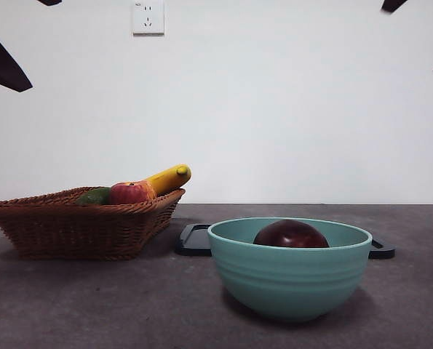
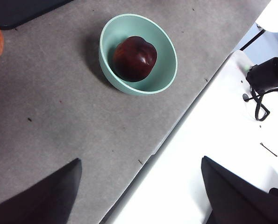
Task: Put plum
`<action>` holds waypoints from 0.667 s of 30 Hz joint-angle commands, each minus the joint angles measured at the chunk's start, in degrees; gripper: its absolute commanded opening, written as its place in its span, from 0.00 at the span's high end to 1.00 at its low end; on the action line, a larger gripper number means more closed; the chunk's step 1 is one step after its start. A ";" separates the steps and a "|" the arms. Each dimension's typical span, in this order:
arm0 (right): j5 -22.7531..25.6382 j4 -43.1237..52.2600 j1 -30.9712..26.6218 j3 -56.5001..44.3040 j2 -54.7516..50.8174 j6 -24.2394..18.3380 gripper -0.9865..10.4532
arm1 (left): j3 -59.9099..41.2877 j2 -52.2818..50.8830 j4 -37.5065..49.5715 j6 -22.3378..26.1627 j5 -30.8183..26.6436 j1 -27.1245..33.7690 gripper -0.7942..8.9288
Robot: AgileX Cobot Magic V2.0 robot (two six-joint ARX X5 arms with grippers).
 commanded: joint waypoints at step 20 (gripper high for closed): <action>9.20 25.24 10.88 -14.95 16.48 7.15 0.64 | 0.48 0.26 0.52 0.35 0.31 -0.24 0.50</action>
